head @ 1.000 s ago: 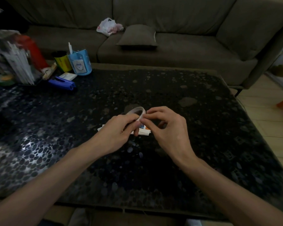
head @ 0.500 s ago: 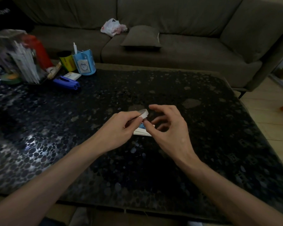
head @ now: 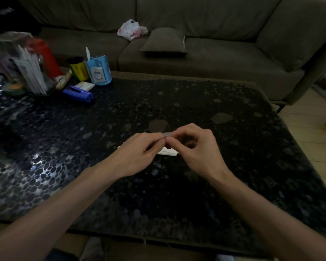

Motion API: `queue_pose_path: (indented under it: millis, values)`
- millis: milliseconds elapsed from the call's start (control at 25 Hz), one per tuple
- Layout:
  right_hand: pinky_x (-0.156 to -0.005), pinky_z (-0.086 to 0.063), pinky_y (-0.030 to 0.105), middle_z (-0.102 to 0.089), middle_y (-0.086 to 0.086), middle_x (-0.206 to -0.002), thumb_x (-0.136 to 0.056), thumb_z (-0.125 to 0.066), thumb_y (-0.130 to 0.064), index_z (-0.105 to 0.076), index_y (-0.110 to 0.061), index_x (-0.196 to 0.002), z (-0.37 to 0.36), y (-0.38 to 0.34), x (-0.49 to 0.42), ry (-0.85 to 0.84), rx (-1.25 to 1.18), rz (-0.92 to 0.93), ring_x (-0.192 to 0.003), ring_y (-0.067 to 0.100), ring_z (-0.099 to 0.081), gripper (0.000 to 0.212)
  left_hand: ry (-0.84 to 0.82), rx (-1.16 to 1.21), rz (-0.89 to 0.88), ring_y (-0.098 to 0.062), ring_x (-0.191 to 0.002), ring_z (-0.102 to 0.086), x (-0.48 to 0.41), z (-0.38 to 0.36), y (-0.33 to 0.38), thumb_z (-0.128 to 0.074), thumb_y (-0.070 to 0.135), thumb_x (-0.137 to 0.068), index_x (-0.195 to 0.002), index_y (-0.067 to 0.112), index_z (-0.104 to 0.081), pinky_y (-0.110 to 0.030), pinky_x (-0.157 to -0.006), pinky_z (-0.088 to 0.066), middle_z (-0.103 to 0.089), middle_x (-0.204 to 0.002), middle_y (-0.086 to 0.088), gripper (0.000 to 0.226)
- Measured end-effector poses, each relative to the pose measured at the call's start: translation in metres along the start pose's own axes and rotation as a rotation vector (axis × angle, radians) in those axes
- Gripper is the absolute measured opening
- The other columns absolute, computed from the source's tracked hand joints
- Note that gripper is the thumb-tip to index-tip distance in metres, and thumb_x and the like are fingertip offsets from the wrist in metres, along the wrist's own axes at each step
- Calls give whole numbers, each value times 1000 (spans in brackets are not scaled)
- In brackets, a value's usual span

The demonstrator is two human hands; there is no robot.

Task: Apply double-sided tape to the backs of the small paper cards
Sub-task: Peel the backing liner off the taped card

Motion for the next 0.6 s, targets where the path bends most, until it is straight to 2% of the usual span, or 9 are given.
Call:
queue_pose_path:
  millis: [160, 240, 320, 400, 480, 600]
  values:
    - [-77, -50, 16, -57, -14, -104, -96, -73, -27, -74, -26, -96, 0, -1, -2, -20, -7, 37, -92, 0, -60, 1, 24, 12, -1, -19, -72, -55, -4, -3, -2, -43, 27, -111, -90, 24, -67, -47, -68, -47, -60, -76, -3, 32]
    - [-78, -48, 13, -51, -13, -105, -98, -70, -22, -71, -23, -96, -2, -4, -1, -14, -8, 77, -93, 1, -58, 3, 29, 100, -6, -16, -68, -48, -8, -5, 0, -42, 20, -111, -83, 22, -62, -40, -66, -42, -53, -72, -1, 35]
    - [-80, -48, 12, -47, -14, -107, -99, -68, -17, -69, -21, -97, -2, -9, -1, 20, 8, 135, -96, 1, -57, 5, 36, 268, 8, -6, -67, -45, -11, -8, 0, -41, 15, -111, -80, 19, -59, -27, -66, -39, -50, -70, 9, 37]
    - [-82, -49, 14, -48, -12, -107, -99, -68, -12, -68, -20, -97, 2, -13, -1, 66, -28, 191, -98, 3, -57, 8, 15, 483, 35, 0, -64, -43, -14, -13, -1, -42, 19, -110, -81, 14, -59, -15, -65, -38, -47, -66, 17, 34]
    - [-87, -52, 20, -55, -7, -106, -98, -70, -13, -72, -18, -95, 6, -8, -1, 83, -184, 162, -100, 5, -60, 6, -5, 691, 60, -4, -62, -38, -16, -18, -2, -45, 29, -104, -81, 16, -62, -14, -62, -38, -41, -65, 12, 31]
    - [-100, -55, 47, -67, 5, -108, -96, -73, -22, -78, -16, -98, 0, 0, -2, 52, -455, 40, -108, 24, -66, 8, -8, 834, 65, -6, -62, -34, -16, -18, -6, -46, 32, -101, -77, 24, -66, -15, -60, -37, -36, -66, 9, 32]
Point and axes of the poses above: each hand's wrist, its own x-axis away from the middle knuckle, its own z-axis out of the back of the hand, y = z × x, the point moved 5 cm from there along -x, towards the middle knuckle
